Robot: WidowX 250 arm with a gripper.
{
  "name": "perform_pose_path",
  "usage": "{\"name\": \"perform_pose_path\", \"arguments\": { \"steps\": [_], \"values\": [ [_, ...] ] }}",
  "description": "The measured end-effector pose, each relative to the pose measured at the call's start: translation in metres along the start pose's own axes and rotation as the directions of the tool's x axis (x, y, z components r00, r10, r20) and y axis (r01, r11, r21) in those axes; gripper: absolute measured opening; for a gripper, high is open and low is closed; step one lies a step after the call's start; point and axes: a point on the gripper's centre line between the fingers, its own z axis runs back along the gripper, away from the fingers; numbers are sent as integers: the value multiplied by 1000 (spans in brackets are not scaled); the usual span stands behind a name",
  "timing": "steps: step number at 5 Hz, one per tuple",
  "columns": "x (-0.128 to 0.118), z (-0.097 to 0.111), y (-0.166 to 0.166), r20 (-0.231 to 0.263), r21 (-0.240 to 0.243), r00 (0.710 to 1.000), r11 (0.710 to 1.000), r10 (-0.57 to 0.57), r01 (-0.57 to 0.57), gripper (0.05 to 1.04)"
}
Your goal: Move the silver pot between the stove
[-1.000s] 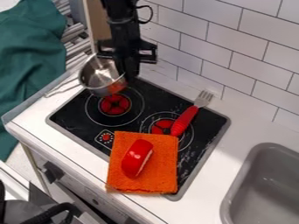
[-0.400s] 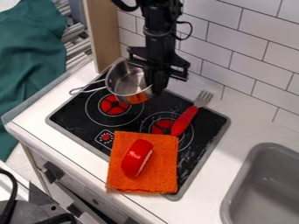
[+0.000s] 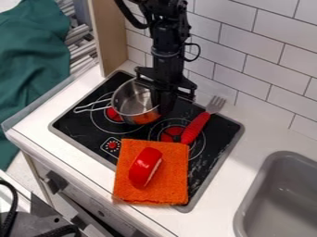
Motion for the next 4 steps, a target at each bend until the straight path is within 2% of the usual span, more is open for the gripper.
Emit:
{"name": "perform_pose_path", "arguments": {
  "steps": [2, 3, 4],
  "values": [
    [4, -18, -8, -57, 16, 998, 999, -28, 29, 86],
    [3, -21, -10, -73, 7, 997, 999, -33, 34, 245],
    [0, -19, -11, -73, 5, 996, 999, -44, 45, 517]
  ]
}}
